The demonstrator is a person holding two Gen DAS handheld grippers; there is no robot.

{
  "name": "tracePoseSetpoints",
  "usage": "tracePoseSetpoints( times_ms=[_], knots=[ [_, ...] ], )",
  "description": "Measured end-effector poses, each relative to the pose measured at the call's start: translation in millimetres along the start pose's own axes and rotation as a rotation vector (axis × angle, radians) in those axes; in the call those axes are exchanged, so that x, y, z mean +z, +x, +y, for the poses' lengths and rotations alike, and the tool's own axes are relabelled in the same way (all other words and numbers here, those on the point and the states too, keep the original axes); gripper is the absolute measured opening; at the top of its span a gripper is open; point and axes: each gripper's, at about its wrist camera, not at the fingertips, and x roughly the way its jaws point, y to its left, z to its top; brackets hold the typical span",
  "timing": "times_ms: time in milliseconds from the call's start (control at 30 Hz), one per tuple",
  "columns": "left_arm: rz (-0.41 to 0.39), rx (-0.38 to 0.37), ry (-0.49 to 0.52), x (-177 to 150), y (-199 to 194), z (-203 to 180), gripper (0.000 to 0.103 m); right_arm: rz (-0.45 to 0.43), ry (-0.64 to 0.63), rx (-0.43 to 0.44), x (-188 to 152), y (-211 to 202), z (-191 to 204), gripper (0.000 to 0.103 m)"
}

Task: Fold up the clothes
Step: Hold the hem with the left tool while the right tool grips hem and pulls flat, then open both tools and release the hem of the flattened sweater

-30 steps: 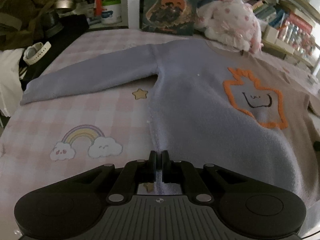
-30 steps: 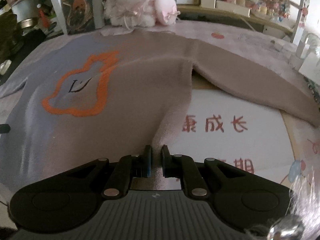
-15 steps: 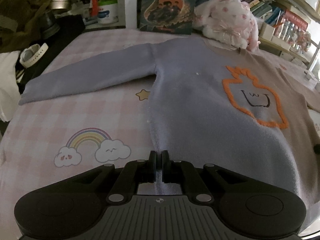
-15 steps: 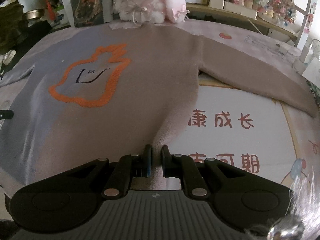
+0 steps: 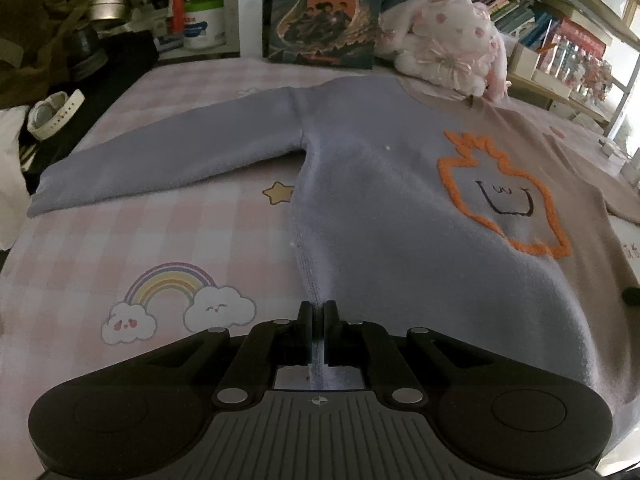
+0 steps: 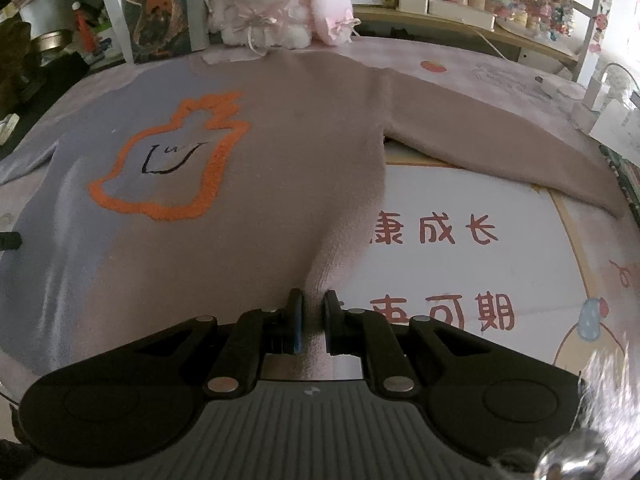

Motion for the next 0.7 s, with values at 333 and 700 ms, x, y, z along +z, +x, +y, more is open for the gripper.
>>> tracePoseSetpoints(
  times_ms=[333,700],
  knots=[
    [0.009,0.009,0.042,-2,-1,-1,0.011,-0.016,0.02,-0.022,-3,0,2,0.011],
    [-0.105,0.067,0.025,1,-30,-23,0.042,-0.02,0.048,-0.004,-2,-7,-1,0.049]
  ],
)
